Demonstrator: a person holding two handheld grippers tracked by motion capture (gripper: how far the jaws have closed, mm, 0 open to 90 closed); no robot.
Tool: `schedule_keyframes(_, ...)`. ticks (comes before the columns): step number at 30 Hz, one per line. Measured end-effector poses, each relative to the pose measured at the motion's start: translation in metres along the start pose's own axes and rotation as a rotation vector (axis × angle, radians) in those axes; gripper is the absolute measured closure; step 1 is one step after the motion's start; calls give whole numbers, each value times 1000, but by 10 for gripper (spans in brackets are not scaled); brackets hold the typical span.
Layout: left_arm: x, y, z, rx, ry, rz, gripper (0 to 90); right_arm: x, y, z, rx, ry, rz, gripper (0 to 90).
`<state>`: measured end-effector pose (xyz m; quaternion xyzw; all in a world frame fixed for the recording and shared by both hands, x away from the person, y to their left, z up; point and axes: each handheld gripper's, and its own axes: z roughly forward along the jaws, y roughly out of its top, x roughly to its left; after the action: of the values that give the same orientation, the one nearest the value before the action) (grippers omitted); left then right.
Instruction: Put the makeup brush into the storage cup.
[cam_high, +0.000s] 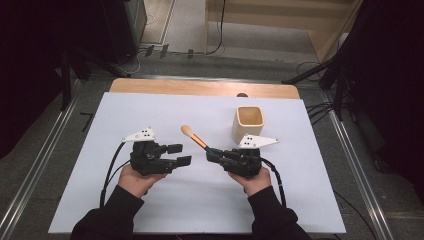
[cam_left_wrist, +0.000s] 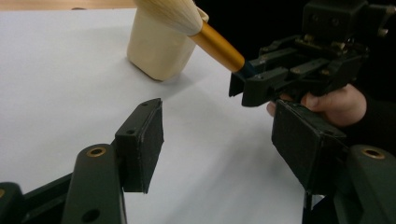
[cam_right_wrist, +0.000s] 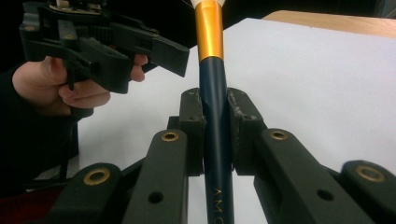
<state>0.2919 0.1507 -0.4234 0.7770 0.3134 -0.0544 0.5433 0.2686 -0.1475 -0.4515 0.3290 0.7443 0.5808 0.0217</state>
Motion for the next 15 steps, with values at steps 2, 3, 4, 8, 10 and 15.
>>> schedule_keyframes(2, 0, 1, 2, -3, 0, -16, 353, 1, 0, 1, -1, -1, 1, 789)
schedule_keyframes(3, 0, 1, 2, -7, 1, -22, 352, 1, 0, 2, -1, 2, 2, 789)
schedule_keyframes(4, 0, 1, 3, -13, 4, -28, 353, 2, -1, 3, -4, 2, 2, 789)
schedule_keyframes(8, 0, 2, 7, -33, 14, -46, 344, 4, -2, 5, -16, 1, 14, 789)
schedule_keyframes(10, -1, 2, 9, -44, 23, -49, 331, 4, -2, 6, -25, 0, 19, 789)
schedule_keyframes(15, -2, 4, 12, -68, 35, -63, 345, 5, -3, 7, -34, -6, 19, 789)
